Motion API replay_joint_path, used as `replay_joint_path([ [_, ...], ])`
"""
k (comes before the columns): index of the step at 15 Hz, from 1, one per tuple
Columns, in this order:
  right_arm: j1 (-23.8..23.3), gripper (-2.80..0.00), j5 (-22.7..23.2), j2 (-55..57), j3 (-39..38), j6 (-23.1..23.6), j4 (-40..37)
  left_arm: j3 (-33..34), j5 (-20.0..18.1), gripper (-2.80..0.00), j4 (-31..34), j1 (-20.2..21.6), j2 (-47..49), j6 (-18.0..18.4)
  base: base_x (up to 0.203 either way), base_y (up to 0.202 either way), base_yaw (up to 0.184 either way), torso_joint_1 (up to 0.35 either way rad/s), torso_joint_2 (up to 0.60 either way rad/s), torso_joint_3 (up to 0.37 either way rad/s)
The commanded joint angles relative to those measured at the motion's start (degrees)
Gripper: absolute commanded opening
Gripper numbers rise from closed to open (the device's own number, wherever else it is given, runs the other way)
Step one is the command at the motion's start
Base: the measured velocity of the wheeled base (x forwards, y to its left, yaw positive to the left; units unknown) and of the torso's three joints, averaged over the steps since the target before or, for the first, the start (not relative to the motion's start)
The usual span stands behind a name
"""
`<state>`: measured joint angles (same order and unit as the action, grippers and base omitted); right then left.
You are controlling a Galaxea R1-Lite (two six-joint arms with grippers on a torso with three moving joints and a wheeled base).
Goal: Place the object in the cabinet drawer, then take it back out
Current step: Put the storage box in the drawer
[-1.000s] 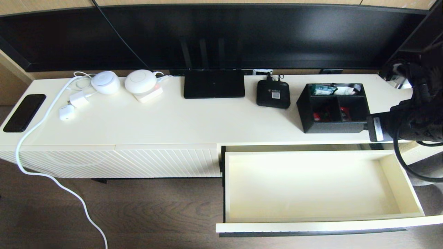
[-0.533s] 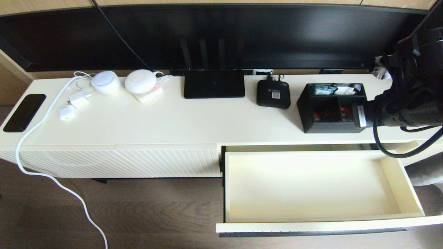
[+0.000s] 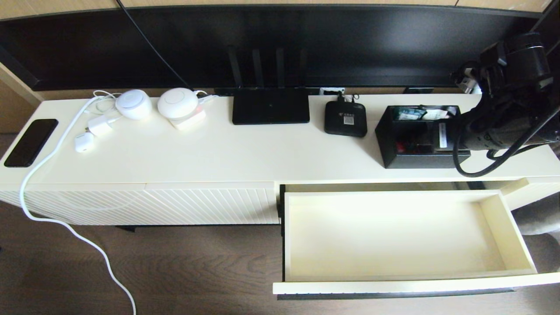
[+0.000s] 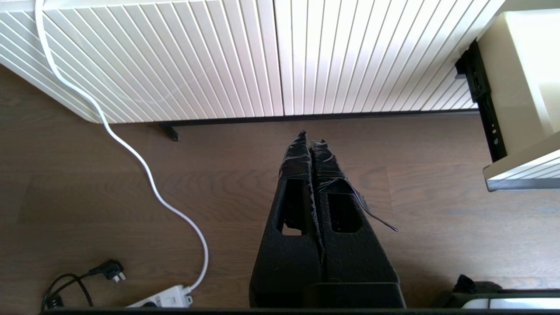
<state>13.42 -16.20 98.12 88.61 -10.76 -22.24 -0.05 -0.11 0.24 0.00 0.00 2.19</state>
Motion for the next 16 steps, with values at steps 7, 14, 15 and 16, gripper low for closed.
replay_joint_path([
  [7, -4.9, 0.0, 7.1, 7.5, 11.8, -3.0, -8.8, 0.0, 0.0, -2.8, 0.0, 0.0, 0.1, 0.0, 0.0, 0.0, 0.0, 0.0, 0.0, 0.0],
  [14, -5.6, 0.0, 10.7, 12.0, 20.7, -1.1, -15.0, 0.0, 0.0, -2.8, 0.0, 0.0, 0.0, 0.0, 0.0, 0.0, 0.0, 0.0, 0.0, 0.0],
  [15, -5.5, 0.0, 10.9, 12.4, 21.6, -1.1, -15.3, 0.0, 0.0, -2.8, 0.0, 0.0, 0.1, 0.0, 0.0, 0.0, 0.0, 0.0, 0.0, 0.0],
  [16, -5.5, 0.0, 10.9, 13.2, 21.9, -0.6, -15.2, 0.0, 0.0, -2.8, 0.0, 0.0, 0.1, 0.0, 0.0, 0.0, 0.0, 0.0, 0.0, 0.0],
])
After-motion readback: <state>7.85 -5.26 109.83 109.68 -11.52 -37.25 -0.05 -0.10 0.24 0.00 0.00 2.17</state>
